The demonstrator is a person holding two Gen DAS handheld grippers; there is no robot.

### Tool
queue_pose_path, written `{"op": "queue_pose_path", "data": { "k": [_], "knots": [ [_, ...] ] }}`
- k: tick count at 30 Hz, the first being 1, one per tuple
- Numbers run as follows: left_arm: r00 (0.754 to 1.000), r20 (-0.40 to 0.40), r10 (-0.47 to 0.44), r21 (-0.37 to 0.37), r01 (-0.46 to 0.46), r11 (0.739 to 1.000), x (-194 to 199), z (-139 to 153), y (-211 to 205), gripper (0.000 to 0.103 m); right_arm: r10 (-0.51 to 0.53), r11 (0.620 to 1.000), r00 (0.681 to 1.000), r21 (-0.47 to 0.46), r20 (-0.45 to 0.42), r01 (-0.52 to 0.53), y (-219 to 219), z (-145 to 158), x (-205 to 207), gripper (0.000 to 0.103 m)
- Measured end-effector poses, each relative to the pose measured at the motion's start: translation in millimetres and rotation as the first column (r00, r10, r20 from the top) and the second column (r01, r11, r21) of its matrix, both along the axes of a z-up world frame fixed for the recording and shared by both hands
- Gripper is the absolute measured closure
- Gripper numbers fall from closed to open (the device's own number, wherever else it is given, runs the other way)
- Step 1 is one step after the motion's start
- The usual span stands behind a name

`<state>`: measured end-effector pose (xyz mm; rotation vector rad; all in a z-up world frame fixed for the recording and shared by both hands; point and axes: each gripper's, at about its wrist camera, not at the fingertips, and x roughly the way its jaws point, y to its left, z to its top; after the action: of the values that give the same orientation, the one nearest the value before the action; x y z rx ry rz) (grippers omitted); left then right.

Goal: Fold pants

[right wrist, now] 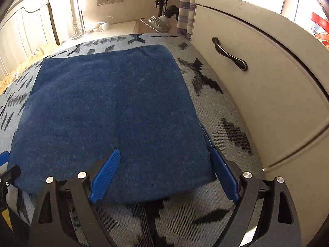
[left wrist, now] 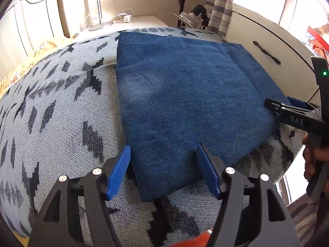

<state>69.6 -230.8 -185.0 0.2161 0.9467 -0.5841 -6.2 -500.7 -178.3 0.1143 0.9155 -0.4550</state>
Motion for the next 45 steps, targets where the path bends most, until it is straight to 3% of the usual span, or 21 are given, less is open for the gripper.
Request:
{"op": "queue_pose_path", "data": {
  "k": [5, 8, 12, 13, 14, 19, 24, 45],
  "knots": [
    [0.999, -0.020, -0.044, -0.008, 0.044, 0.999, -13, 5, -1, 0.032, -0.034, 0.999, 0.999, 0.020, -0.016, 0.034, 10, 6, -29, 0.017],
    [0.995, -0.028, -0.093, -0.072, 0.091, 0.993, -22, 16, -1, 0.030, -0.050, 0.999, 0.999, 0.011, 0.010, 0.050, 21, 20, -46, 0.016],
    [0.990, 0.026, -0.140, -0.102, 0.142, 0.985, -38, 43, -8, 0.015, -0.057, 0.998, 0.997, -0.019, 0.057, 0.058, 39, 45, -65, 0.016],
    [0.988, 0.043, -0.146, -0.119, 0.150, 0.981, -43, 52, -8, 0.005, -0.059, 0.998, 0.996, -0.029, 0.071, 0.062, 43, 52, -69, 0.016],
    [0.987, 0.066, -0.147, -0.131, 0.154, 0.979, -47, 62, -8, 0.002, -0.063, 0.997, 0.995, -0.039, 0.080, 0.066, 45, 58, -71, 0.016],
    [0.989, 0.105, -0.108, -0.165, 0.125, 0.978, -54, 94, -7, 0.002, -0.064, 0.997, 0.991, -0.046, 0.114, 0.070, 54, 81, -83, 0.016],
    [0.988, 0.122, -0.091, -0.175, 0.111, 0.978, -56, 106, -2, 0.002, -0.054, 0.997, 0.990, -0.053, 0.131, 0.061, 57, 91, -84, 0.016],
    [0.988, 0.125, -0.094, -0.161, 0.114, 0.980, -61, 108, -4, 0.002, -0.055, 0.997, 0.988, -0.040, 0.147, 0.062, 56, 94, -91, 0.016]
  ]
}}
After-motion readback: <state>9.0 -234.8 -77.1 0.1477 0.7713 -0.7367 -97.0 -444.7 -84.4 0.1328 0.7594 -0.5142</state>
